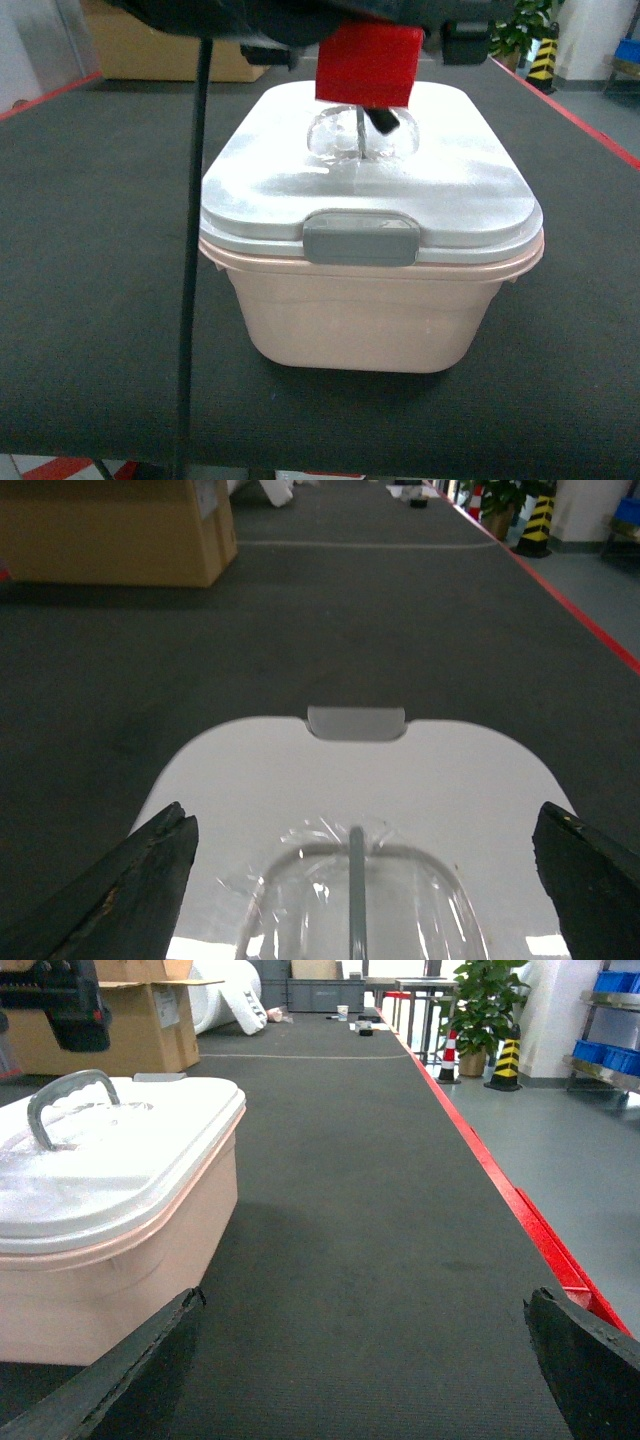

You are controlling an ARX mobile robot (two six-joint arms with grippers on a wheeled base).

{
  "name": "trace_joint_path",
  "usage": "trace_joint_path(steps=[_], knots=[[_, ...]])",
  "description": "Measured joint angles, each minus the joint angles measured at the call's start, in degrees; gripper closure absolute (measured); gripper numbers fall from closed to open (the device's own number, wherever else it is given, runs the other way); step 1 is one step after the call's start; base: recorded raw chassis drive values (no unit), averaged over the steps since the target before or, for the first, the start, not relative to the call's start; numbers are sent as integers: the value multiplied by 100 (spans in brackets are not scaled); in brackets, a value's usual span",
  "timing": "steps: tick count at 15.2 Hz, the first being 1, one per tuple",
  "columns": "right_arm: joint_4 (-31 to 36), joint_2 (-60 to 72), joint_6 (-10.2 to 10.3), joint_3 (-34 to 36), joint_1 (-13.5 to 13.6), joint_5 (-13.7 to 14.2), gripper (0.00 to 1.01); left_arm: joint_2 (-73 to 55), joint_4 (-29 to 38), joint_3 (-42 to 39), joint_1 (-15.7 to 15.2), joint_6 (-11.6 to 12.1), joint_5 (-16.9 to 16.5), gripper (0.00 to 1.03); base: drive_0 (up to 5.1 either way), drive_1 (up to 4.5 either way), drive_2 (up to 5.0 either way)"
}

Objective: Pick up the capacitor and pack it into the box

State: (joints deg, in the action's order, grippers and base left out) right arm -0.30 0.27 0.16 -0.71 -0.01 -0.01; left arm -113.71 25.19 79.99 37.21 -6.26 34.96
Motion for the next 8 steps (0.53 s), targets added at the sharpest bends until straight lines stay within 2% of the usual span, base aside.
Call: trace_joint_path(steps=[3, 6, 7, 8], knots=[[0, 0, 0, 0, 0, 0, 3, 299, 481, -46, -107, 262, 37, 5, 0, 0, 0], [0, 0, -2, 0, 0, 0, 3, 977, 922, -472, -269, 542, 68, 5, 0, 0, 0], [-2, 0, -2, 0, 0, 0, 3, 1377, 1067, -848, -466, 588, 55, 5, 0, 0, 0], [2, 0, 0, 0, 0, 0, 3, 1423, 1069, -887, -544, 634, 81, 5, 0, 0, 0]])
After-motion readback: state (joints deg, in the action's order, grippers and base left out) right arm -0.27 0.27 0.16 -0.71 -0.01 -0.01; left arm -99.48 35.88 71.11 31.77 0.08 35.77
